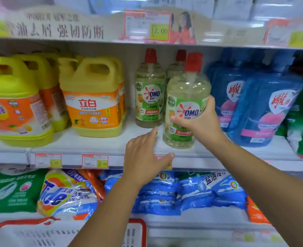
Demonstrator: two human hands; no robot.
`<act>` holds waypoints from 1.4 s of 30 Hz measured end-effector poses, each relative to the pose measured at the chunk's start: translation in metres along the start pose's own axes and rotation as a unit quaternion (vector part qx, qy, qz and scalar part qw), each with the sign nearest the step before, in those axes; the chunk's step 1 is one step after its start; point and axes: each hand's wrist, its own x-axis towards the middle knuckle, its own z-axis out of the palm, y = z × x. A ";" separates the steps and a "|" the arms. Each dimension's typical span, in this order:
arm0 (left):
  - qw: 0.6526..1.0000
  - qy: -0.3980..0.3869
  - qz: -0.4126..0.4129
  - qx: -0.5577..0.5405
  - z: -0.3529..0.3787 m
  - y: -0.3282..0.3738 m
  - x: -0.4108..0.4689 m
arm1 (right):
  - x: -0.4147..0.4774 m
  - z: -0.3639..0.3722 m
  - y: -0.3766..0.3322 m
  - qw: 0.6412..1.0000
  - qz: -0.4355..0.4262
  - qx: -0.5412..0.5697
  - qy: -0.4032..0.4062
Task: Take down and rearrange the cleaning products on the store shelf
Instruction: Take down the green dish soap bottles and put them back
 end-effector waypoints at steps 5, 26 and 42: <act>0.963 -0.006 -0.062 -0.261 -0.019 0.032 -0.032 | -0.054 -0.017 -0.031 0.997 -0.075 0.023 0.005; 0.957 0.011 0.006 -0.290 0.002 0.065 -0.079 | -0.111 -0.087 -0.025 0.982 0.057 0.179 0.031; 0.941 -0.052 -0.012 -0.334 -0.014 0.075 -0.080 | -0.099 -0.107 -0.009 0.986 0.063 0.150 -0.021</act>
